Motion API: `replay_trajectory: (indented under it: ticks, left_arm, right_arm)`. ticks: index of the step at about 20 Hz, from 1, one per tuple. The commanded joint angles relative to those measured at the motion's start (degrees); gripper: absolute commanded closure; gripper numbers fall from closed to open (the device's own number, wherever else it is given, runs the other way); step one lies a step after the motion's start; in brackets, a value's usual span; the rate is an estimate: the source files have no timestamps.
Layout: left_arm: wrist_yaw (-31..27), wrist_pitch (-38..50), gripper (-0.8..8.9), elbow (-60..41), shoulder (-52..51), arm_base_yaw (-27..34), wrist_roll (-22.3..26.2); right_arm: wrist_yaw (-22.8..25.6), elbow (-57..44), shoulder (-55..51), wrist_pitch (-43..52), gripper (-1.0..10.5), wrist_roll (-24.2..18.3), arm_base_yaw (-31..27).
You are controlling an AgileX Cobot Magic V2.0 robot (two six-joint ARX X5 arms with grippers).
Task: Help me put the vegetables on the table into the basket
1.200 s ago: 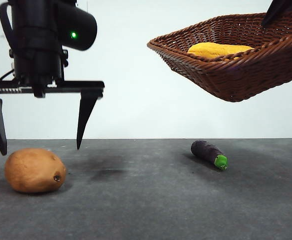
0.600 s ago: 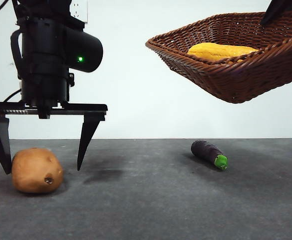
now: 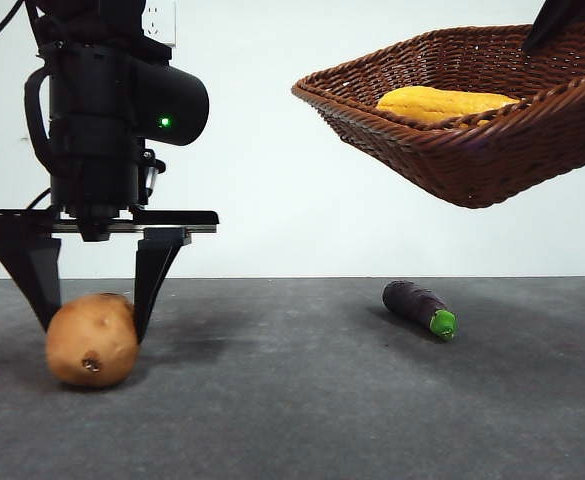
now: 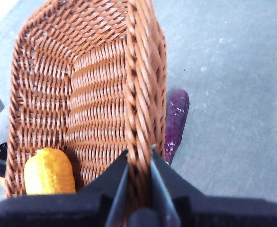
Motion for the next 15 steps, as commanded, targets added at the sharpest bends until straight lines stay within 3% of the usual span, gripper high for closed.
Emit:
replay_trajectory:
  ticks: [1, 7, 11, 15]
  left_arm:
    - [-0.35, 2.97, 8.21, -0.68, -0.26, 0.15, 6.67]
    - [-0.35, 8.83, 8.21, -0.68, -9.53, 0.48, 20.52]
    - [1.27, 9.97, 8.21, -0.68, -19.54, 0.46, 28.48]
    - [7.45, 11.82, 8.21, -0.68, -28.02, -1.6, 30.64]
  right_arm:
    - [0.24, 0.35, 0.17, -0.2, 9.6, 0.28, -0.02]
    - [4.0, 0.26, 3.39, -3.8, 9.6, 0.57, -0.02]
    - [3.43, -0.17, 7.48, -5.4, 9.6, 0.83, 0.07]
    - [1.22, -4.59, 8.74, -1.38, 9.6, 5.18, 1.2]
